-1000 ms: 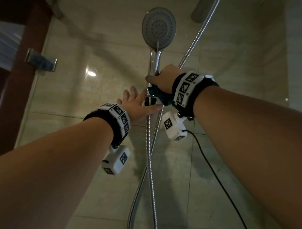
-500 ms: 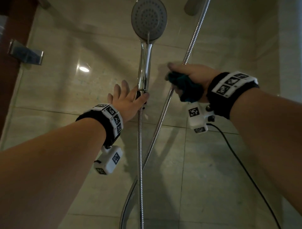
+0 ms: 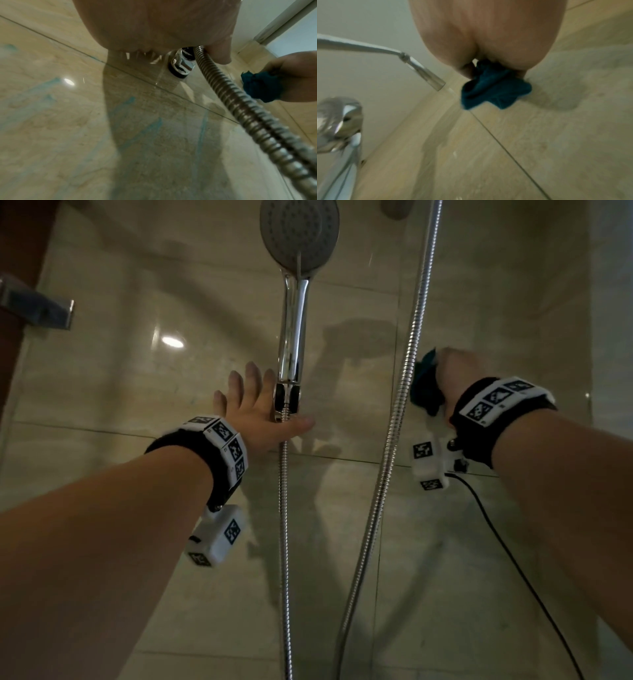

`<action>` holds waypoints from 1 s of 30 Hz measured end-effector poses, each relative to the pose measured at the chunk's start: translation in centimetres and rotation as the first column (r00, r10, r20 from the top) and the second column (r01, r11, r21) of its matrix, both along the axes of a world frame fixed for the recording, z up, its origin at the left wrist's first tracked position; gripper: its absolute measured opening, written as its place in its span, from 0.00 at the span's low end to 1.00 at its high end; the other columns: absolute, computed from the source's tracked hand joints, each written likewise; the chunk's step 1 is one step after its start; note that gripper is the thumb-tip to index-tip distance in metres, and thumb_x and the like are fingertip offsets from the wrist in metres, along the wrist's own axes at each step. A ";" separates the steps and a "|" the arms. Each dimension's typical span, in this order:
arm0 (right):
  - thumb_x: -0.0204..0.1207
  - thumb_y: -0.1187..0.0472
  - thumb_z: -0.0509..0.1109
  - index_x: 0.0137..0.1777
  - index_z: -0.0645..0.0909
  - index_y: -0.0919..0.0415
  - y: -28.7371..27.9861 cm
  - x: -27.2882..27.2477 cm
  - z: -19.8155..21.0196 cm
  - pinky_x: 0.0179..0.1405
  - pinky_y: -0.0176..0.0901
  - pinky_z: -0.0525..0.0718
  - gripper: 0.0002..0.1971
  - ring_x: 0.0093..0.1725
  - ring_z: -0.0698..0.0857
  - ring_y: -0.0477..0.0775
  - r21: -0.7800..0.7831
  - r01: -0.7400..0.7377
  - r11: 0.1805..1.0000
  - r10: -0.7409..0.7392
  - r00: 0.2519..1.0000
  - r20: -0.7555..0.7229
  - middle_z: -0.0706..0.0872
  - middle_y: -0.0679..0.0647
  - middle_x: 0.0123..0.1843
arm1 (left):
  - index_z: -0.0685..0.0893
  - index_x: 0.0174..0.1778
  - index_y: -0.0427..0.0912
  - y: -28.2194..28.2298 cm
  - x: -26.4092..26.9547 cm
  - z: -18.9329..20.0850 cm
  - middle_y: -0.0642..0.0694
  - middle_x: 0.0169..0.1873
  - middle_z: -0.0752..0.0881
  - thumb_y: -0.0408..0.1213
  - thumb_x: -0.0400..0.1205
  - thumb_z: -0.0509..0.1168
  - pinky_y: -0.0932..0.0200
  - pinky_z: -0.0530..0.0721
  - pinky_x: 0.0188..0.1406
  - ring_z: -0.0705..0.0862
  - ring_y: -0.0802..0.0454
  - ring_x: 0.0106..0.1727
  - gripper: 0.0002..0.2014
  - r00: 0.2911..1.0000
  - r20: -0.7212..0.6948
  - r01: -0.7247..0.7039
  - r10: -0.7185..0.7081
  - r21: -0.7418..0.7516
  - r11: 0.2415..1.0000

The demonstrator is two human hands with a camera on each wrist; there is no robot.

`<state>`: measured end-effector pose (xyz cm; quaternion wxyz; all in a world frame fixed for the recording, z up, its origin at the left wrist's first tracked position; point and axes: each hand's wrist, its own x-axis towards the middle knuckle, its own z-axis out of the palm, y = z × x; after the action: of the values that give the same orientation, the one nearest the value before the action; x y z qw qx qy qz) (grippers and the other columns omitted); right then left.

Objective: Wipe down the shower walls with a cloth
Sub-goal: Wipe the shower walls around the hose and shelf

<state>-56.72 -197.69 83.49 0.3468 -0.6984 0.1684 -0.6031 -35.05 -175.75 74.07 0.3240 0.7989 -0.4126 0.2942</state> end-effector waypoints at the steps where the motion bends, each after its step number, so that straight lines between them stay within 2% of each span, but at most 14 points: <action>1: 0.89 0.57 0.57 0.80 0.74 0.60 -0.1 0.4 0.4 0.66 0.49 0.79 0.22 0.75 0.79 0.63 -0.061 0.029 0.998 -0.030 0.999 -0.012 0.80 0.59 0.70 | 0.31 0.90 0.59 -0.1 0.1 -0.1 0.53 0.88 0.24 0.84 0.72 0.57 0.37 0.25 0.86 0.21 0.47 0.87 0.61 1.000 0.006 0.004 -0.004 -0.001 1.000; 3: 0.87 0.61 0.60 0.80 0.74 0.61 0.0 1.5 1.6 0.67 0.46 0.80 0.22 0.75 0.79 0.64 -0.218 0.087 0.972 -0.090 0.996 -0.003 0.80 0.62 0.76 | 0.32 0.90 0.60 -0.1 0.3 -0.4 0.53 0.88 0.24 0.83 0.72 0.57 0.39 0.24 0.85 0.21 0.48 0.87 0.60 1.000 0.016 0.012 -0.012 -0.019 1.000; 6: 0.87 0.60 0.63 0.77 0.76 0.67 0.1 2.9 3.2 0.70 0.47 0.75 0.21 0.74 0.79 0.66 -0.396 0.188 0.899 -0.195 0.981 0.024 0.81 0.65 0.75 | 0.33 0.91 0.61 -0.2 0.6 -0.6 0.54 0.88 0.25 0.87 0.70 0.51 0.40 0.24 0.85 0.22 0.49 0.87 0.60 0.999 0.022 0.031 -0.030 -0.037 0.999; 8: 0.88 0.61 0.63 0.78 0.77 0.66 0.0 3.9 3.3 0.67 0.35 0.71 0.20 0.76 0.78 0.63 -0.482 0.278 0.831 -0.291 0.955 0.050 0.80 0.63 0.76 | 0.35 0.91 0.61 -0.3 0.8 -0.5 0.54 0.89 0.26 0.88 0.64 0.42 0.40 0.24 0.84 0.23 0.49 0.87 0.61 0.998 0.019 0.056 -0.055 -0.054 0.997; 10: 0.87 0.61 0.59 0.79 0.78 0.55 0.3 5.3 2.0 0.65 0.13 0.64 0.21 0.79 0.75 0.58 -0.584 0.295 0.756 -0.317 0.946 0.068 0.79 0.56 0.79 | 0.35 0.91 0.61 -0.3 1.1 -0.6 0.54 0.89 0.26 0.87 0.66 0.41 0.41 0.24 0.84 0.23 0.49 0.87 0.59 0.998 0.030 0.062 -0.060 -0.061 0.996; 11: 0.86 0.60 0.57 0.80 0.77 0.50 0.3 6.3 1.3 0.71 0.14 0.57 0.23 0.82 0.71 0.58 -0.664 0.320 0.676 -0.370 0.926 0.070 0.76 0.54 0.82 | 0.35 0.91 0.61 -0.4 1.2 -0.7 0.54 0.89 0.26 0.86 0.70 0.42 0.41 0.24 0.84 0.23 0.49 0.87 0.57 0.997 0.045 0.060 -0.057 -0.060 0.996; 13: 0.84 0.59 0.56 0.83 0.72 0.51 0.5 7.9 -0.3 0.86 0.43 0.53 0.26 0.87 0.62 0.64 -0.789 0.351 0.505 -0.527 0.849 0.041 0.69 0.55 0.87 | 0.35 0.91 0.61 -0.5 1.5 -0.9 0.54 0.89 0.26 0.84 0.76 0.45 0.40 0.24 0.84 0.23 0.49 0.88 0.52 0.996 0.074 0.049 -0.044 -0.066 0.997; 14: 0.82 0.58 0.57 0.84 0.69 0.54 0.8 8.6 -1.1 0.87 0.57 0.52 0.29 0.88 0.59 0.64 -0.836 0.357 0.417 -0.605 0.795 0.037 0.65 0.56 0.88 | 0.35 0.91 0.62 -0.6 1.6 -1.0 0.54 0.89 0.27 0.84 0.75 0.44 0.40 0.25 0.85 0.24 0.49 0.88 0.53 0.996 0.083 0.043 -0.037 -0.072 0.996; 15: 0.80 0.57 0.57 0.85 0.67 0.56 1.4 9.0 -2.1 0.86 0.64 0.52 0.31 0.89 0.57 0.63 -0.864 0.337 0.375 -0.650 0.760 0.014 0.63 0.55 0.89 | 0.35 0.91 0.62 -0.7 1.7 -1.1 0.55 0.89 0.27 0.86 0.72 0.42 0.40 0.25 0.84 0.24 0.49 0.88 0.55 0.996 0.086 0.043 -0.036 -0.074 0.996; 17: 0.78 0.54 0.55 0.86 0.65 0.57 2.6 9.2 -4.5 0.86 0.67 0.51 0.34 0.89 0.58 0.60 -0.911 0.267 0.316 -0.672 0.741 -0.016 0.63 0.53 0.90 | 0.35 0.91 0.62 -0.7 1.7 -1.1 0.55 0.89 0.26 0.86 0.67 0.38 0.40 0.24 0.84 0.23 0.49 0.88 0.57 0.995 0.084 0.052 -0.046 -0.064 0.997; 20: 0.77 0.54 0.55 0.86 0.69 0.58 3.1 9.2 -8.0 0.86 0.69 0.52 0.34 0.88 0.62 0.60 -0.953 0.168 0.251 -0.630 0.776 -0.029 0.67 0.52 0.88 | 0.36 0.91 0.62 -0.5 1.5 -1.1 0.54 0.89 0.27 0.87 0.65 0.37 0.40 0.25 0.85 0.24 0.49 0.88 0.59 0.996 0.073 0.049 -0.045 -0.060 0.997; 23: 0.79 0.52 0.51 0.89 0.63 0.54 2.8 8.6 -9.8 0.88 0.71 0.48 0.35 0.90 0.55 0.57 -0.971 0.091 0.220 -0.686 0.722 -0.088 0.60 0.49 0.91 | 0.37 0.91 0.63 -0.3 1.3 -1.0 0.54 0.89 0.28 0.87 0.64 0.37 0.40 0.26 0.86 0.25 0.49 0.89 0.59 0.997 0.068 0.044 -0.040 -0.055 0.997; 26: 0.77 0.48 0.44 0.90 0.59 0.50 2.1 7.1 -10.0 0.86 0.72 0.47 0.38 0.91 0.53 0.55 -0.985 0.030 0.171 -0.729 0.676 -0.106 0.57 0.46 0.92 | 0.36 0.91 0.63 -0.2 1.3 -1.0 0.55 0.89 0.27 0.87 0.64 0.38 0.41 0.26 0.86 0.25 0.50 0.88 0.59 0.997 0.061 0.042 -0.039 -0.045 0.998; 30: 0.77 0.48 0.48 0.90 0.57 0.50 -0.5 5.6 -7.4 0.84 0.74 0.51 0.38 0.91 0.55 0.59 -0.984 -0.009 0.179 -0.784 0.603 -0.148 0.57 0.48 0.92 | 0.36 0.91 0.64 -0.1 1.3 -1.0 0.56 0.89 0.27 0.87 0.64 0.39 0.42 0.26 0.86 0.24 0.51 0.88 0.59 0.997 0.058 0.049 -0.047 -0.042 0.998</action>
<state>-51.10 -198.22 76.09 -0.3918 -0.8389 0.0853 -0.3679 -33.74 -175.89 73.04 0.3365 0.7728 -0.4342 0.3177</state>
